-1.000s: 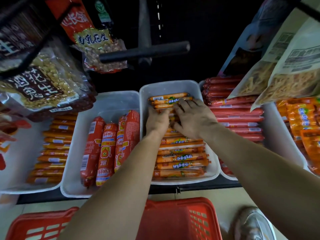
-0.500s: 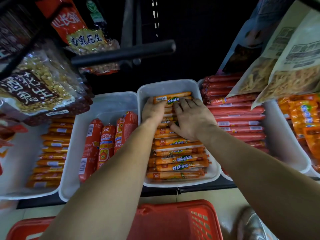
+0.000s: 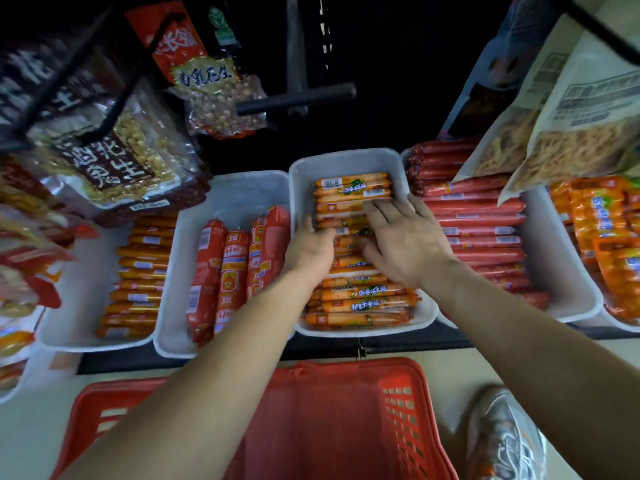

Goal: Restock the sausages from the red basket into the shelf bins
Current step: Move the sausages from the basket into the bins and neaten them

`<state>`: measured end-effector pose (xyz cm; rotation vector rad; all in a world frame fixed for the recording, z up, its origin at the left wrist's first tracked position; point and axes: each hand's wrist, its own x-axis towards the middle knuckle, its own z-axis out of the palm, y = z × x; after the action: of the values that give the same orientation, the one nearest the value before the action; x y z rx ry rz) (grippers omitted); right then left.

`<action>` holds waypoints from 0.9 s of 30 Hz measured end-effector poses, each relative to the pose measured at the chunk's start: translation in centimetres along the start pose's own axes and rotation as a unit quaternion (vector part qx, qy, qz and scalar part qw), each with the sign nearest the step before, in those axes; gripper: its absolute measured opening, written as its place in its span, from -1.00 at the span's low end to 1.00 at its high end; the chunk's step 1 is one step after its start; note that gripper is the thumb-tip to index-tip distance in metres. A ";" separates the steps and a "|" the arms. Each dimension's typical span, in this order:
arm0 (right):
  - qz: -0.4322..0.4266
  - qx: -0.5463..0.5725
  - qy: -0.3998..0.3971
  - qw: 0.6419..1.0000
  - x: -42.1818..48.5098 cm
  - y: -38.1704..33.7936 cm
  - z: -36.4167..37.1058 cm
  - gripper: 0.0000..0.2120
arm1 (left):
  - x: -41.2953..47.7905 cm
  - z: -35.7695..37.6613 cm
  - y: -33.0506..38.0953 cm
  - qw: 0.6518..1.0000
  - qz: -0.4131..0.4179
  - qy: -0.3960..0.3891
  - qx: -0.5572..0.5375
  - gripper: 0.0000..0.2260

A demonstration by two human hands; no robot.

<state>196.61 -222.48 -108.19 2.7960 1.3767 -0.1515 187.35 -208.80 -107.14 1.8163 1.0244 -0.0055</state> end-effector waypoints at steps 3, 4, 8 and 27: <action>0.005 0.014 -0.032 0.999 -2.3 0.0 1.0 -0.33 | -2.1 1.3 -2.3 0.995 -0.051 -0.041 0.078 -0.55; 0.007 0.016 -0.036 0.999 -2.7 0.1 1.2 -0.34 | -2.3 2.0 -2.8 0.994 -0.057 -0.042 0.086 -0.56; 0.012 0.017 -0.035 0.999 -3.0 -0.1 1.7 -0.32 | -2.4 2.7 -3.4 0.999 -0.029 -0.008 0.023 -0.66; -0.099 0.071 -0.052 0.991 -2.9 -1.4 0.0 -0.38 | -5.4 -3.2 -2.0 0.979 0.104 -0.077 0.155 -0.57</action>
<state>193.75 -223.96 -107.90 2.7078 1.6775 -0.4068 181.26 -209.60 -104.75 2.1638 0.7512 -0.1845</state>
